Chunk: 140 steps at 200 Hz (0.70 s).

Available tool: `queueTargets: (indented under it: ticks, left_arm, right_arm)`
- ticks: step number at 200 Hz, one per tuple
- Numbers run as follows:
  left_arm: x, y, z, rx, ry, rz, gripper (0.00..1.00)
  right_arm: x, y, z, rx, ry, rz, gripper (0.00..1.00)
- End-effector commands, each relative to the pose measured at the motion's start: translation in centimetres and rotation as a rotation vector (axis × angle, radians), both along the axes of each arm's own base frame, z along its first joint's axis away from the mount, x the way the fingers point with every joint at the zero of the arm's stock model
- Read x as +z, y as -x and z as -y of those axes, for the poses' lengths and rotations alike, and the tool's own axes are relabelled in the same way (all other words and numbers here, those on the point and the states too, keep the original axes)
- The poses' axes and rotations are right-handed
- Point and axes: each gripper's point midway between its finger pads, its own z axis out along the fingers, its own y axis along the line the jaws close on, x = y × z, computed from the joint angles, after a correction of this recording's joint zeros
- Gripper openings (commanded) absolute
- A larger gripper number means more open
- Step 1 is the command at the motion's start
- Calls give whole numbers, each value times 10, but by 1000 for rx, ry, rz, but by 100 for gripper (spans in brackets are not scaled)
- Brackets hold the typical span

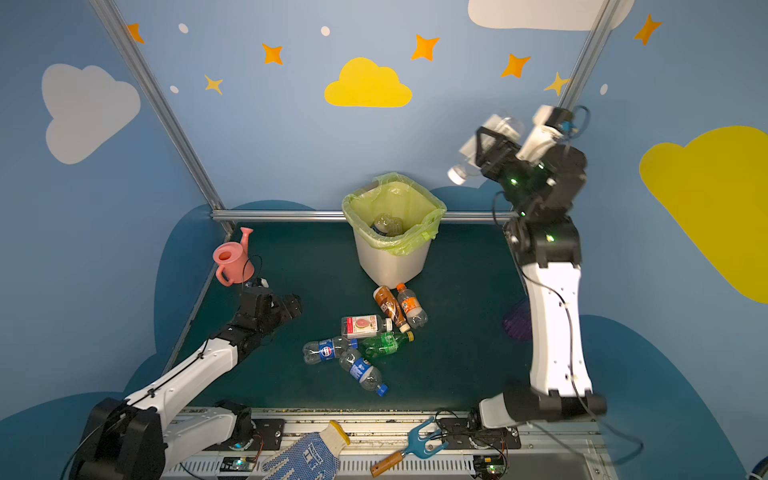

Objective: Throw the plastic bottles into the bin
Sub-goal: 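Lift the square bottle over the bin and release it with the right gripper, then lower the right gripper onto the blue-label Pepsi bottle nearest the robot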

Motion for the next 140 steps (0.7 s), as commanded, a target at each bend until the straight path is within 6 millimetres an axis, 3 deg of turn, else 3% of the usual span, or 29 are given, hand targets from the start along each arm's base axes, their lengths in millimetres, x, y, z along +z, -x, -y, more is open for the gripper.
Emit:
queueTargets:
  ticks: [1, 9, 20, 29, 42, 47, 55, 59, 75, 97, 140]
  left_arm:
    - [7, 0, 2, -5, 19, -14, 100]
    - [9, 1, 1, -6, 11, -13, 100]
    - [13, 4, -2, -7, -6, -5, 100]
    - [16, 5, -4, -3, -17, 6, 100]
    - [19, 7, -6, 2, -24, 23, 100]
    - [19, 7, -7, 3, -26, 26, 100]
    - [20, 8, -7, 8, -22, 31, 100]
    - [19, 8, -7, 9, -21, 31, 100]
    - [16, 8, -6, 8, -15, 24, 100]
    - [12, 7, -3, -7, -8, 8, 100]
    - [13, 5, 3, -29, 15, 8, 100]
  right_arm:
    - [-140, -57, -89, 215, 220, -376, 70]
    - [-150, -58, -93, 196, 299, -407, 74]
    - [-141, -55, -85, 158, 317, -407, 86]
    - [-119, -46, -76, 129, 303, -365, 94]
    - [-78, -25, -67, 87, 294, -246, 96]
    - [-76, -21, -64, 68, 290, -231, 98]
    - [-56, -4, -56, 39, 268, -148, 98]
    - [-37, 6, -51, 22, 246, -82, 98]
    - [-27, 33, -36, -18, 217, -18, 98]
    - [-43, 52, -27, -28, 257, -51, 98]
    - [-115, 79, -12, -39, 301, -160, 98]
